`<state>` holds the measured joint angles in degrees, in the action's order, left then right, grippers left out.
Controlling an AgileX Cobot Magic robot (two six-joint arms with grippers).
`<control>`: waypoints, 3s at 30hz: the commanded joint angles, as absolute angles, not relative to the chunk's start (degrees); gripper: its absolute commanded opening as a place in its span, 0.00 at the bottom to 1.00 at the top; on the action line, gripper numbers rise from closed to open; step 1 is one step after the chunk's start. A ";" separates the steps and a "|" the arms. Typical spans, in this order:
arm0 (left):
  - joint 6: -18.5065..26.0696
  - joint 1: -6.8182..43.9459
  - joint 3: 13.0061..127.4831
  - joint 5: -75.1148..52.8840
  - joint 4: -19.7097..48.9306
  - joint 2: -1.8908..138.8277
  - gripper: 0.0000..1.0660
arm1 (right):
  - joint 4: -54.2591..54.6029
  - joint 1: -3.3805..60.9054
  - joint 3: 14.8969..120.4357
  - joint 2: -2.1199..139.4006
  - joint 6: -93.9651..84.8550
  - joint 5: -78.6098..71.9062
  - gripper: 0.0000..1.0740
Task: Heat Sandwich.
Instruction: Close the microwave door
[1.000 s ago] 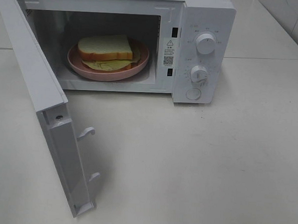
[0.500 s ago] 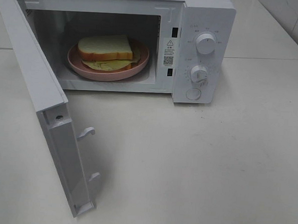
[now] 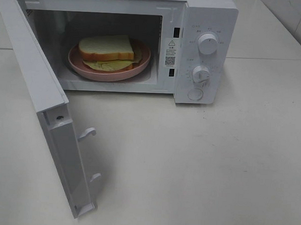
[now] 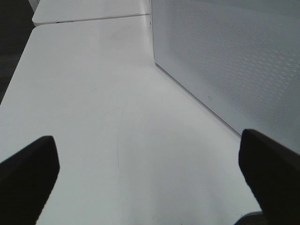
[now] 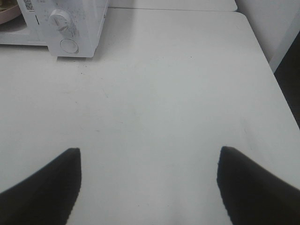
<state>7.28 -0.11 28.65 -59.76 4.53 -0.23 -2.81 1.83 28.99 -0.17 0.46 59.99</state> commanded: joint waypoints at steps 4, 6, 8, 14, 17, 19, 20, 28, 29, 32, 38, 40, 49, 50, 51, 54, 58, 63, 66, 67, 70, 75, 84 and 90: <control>6.93 -0.34 28.48 -59.01 4.70 -1.72 0.95 | -2.52 1.66 28.93 -1.78 0.00 59.36 0.71; 6.93 -0.34 28.48 -59.01 4.70 -1.72 0.95 | -2.52 1.66 28.93 -1.78 0.00 59.36 0.71; 6.93 -0.34 28.48 -59.01 4.70 -1.72 0.95 | -2.52 1.66 28.93 -1.78 0.00 59.36 0.71; 6.93 -0.34 28.48 -59.01 4.70 -1.72 0.95 | -2.52 1.66 28.93 -1.78 0.00 59.36 0.71; 6.88 -0.34 28.48 -59.01 4.81 -1.72 0.95 | -2.52 1.66 28.93 -1.78 0.00 59.36 0.71; 6.88 -0.34 28.48 -59.01 4.81 -1.72 0.95 | -2.52 1.66 28.93 -1.78 0.00 59.36 0.71; 6.88 -0.34 28.48 -59.01 4.81 -1.72 0.95 | -2.52 1.66 28.93 -1.78 0.00 59.36 0.71; 6.88 -0.34 28.48 -59.01 4.81 -1.72 0.95 | -2.52 1.66 28.93 -1.78 0.00 59.36 0.71; 6.88 -0.34 28.48 -59.01 4.81 -1.72 0.95 | -2.52 1.66 28.93 -1.78 0.00 59.36 0.71; 5.10 -0.34 29.16 -57.87 4.64 -1.32 0.95 | -2.52 1.66 28.93 -1.78 0.00 59.36 0.71; 4.93 -0.34 30.37 -53.63 4.76 2.01 0.94 | -2.52 1.66 28.93 -1.78 0.00 59.36 0.71; 4.93 -0.34 30.37 -51.28 4.93 4.58 0.85 | -2.52 1.66 28.93 -1.78 0.00 59.36 0.71; 5.10 -0.34 28.82 -41.37 5.21 12.03 0.16 | -2.52 1.66 28.93 -1.78 0.00 59.36 0.71; 5.10 -0.34 28.13 -39.65 5.21 12.89 0.10 | -2.52 1.66 28.93 -1.78 0.00 59.36 0.71; 5.10 -0.34 27.56 -38.39 5.21 13.64 0.05 | -2.52 1.66 28.93 -1.78 0.00 59.36 0.71; 5.96 -0.34 24.92 -32.20 5.21 16.33 0.00 | -2.52 1.66 28.93 -1.78 0.00 59.36 0.71; 8.65 -0.34 19.71 -20.00 5.44 18.85 0.00 | -2.52 1.66 28.93 -1.78 0.00 59.36 0.71; 8.82 -0.34 14.15 -6.47 5.67 23.26 0.00 | -2.52 1.66 28.93 -1.78 0.00 59.36 0.71; 8.82 -0.34 11.00 2.29 5.61 28.19 0.00 | -2.52 1.66 28.93 -1.78 0.00 59.36 0.71; 8.82 -0.34 10.49 4.07 5.61 29.68 0.00 | -2.52 1.66 28.93 -1.78 0.00 59.36 0.71; 8.71 -0.34 8.88 10.89 5.56 33.86 0.00 | -2.52 1.66 28.93 -1.78 0.00 59.36 0.71; 8.37 0.46 8.65 21.83 5.39 40.91 0.00 | -2.52 1.66 28.93 -1.78 0.00 59.36 0.71; 8.37 6.76 9.11 32.89 2.86 55.41 0.00 | -2.52 1.66 28.93 -1.78 0.00 59.36 0.71; 7.96 10.89 10.89 38.56 2.52 64.46 0.00 | -2.52 1.66 28.93 -1.78 0.00 59.36 0.71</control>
